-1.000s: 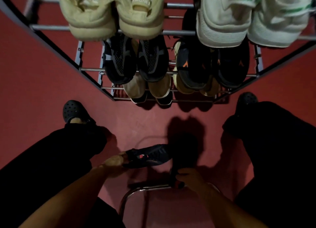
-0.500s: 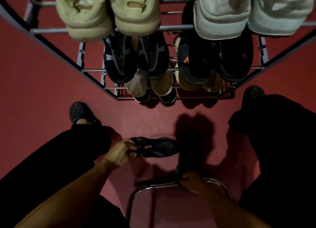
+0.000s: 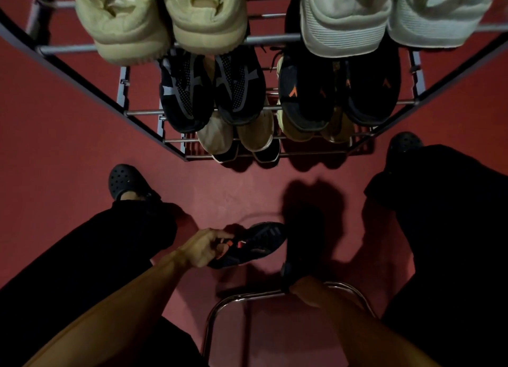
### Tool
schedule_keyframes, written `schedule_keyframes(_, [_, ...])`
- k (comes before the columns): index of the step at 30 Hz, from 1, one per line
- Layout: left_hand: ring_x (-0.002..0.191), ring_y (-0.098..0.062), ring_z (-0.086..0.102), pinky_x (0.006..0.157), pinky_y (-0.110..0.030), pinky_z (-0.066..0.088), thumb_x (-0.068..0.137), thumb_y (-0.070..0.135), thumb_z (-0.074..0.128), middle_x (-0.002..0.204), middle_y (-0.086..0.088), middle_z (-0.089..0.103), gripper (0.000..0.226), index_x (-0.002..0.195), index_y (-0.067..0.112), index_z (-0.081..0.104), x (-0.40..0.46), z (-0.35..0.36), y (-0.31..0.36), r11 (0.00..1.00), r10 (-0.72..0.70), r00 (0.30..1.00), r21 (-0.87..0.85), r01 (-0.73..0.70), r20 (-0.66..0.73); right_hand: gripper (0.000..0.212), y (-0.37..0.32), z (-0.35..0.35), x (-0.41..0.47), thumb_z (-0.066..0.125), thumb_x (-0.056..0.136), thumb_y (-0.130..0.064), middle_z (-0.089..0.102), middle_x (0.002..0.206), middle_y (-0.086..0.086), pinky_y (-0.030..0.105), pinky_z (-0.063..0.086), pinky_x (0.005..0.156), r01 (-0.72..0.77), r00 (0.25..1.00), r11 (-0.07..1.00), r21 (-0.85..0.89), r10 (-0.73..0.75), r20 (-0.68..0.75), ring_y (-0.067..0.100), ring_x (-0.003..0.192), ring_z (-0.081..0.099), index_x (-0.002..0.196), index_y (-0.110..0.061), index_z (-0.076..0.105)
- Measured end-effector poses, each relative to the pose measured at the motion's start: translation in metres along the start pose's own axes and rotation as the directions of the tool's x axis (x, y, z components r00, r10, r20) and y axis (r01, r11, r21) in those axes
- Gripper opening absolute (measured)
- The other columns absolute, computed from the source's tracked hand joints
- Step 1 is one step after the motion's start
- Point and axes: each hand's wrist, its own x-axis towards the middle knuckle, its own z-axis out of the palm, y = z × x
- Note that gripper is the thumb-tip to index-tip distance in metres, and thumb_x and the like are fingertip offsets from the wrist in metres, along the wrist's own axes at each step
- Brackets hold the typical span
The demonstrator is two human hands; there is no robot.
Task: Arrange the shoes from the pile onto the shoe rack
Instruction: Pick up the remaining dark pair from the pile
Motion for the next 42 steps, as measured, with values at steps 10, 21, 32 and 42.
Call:
schedule_keyframes(10, [0.073,-0.008,0.062,0.064,-0.011,0.048,0.092,-0.001,0.046,0.090,0.001,0.069,0.041,0.117,0.021,0.070,0.002,-0.020,0.026,0.987,0.010,0.967,0.151,-0.050,0.254,0.007,-0.010,-0.021,-0.031,0.077,0.080,-0.019,0.070,0.084,-0.002,0.026,0.053,0.084,0.237,0.951,0.969,0.065,-0.218,-0.218,-0.001,0.077,0.064,0.085,-0.017,0.073])
schedule_keyframes(21, [0.084,-0.027,0.064,0.072,-0.033,0.048,0.096,0.019,0.054,0.094,-0.011,0.071,0.020,0.098,0.006,0.070,-0.009,-0.051,0.084,0.962,-0.085,0.994,0.265,0.063,0.070,0.029,-0.068,-0.097,-0.097,0.080,0.076,-0.002,0.061,0.079,-0.012,0.006,0.045,0.060,0.514,0.801,0.856,0.054,-0.456,-0.387,-0.004,0.071,0.056,0.080,-0.023,0.060])
schedule_keyframes(32, [0.091,-0.037,0.066,0.075,-0.038,0.049,0.088,0.025,0.066,0.099,-0.017,0.070,0.024,0.102,0.007,0.071,-0.052,-0.089,0.105,0.893,-0.065,0.996,0.442,0.083,-0.056,0.019,-0.088,-0.172,-0.172,0.072,0.081,-0.006,0.062,0.071,-0.009,0.010,0.042,0.054,0.508,0.801,0.798,-0.323,-0.576,-0.163,0.000,0.058,0.057,0.099,-0.012,0.070])
schedule_keyframes(42, [0.106,-0.018,0.055,0.087,-0.027,0.041,0.098,0.025,0.059,0.115,0.000,0.052,0.007,0.103,0.026,0.053,-0.072,-0.080,0.084,0.961,0.118,0.979,0.267,-0.070,-0.168,0.031,-0.063,-0.175,-0.170,0.076,0.078,-0.003,0.061,0.078,-0.009,0.006,0.040,0.060,0.525,0.708,0.800,-0.290,-0.600,-0.372,-0.002,0.062,0.054,0.076,-0.032,0.064])
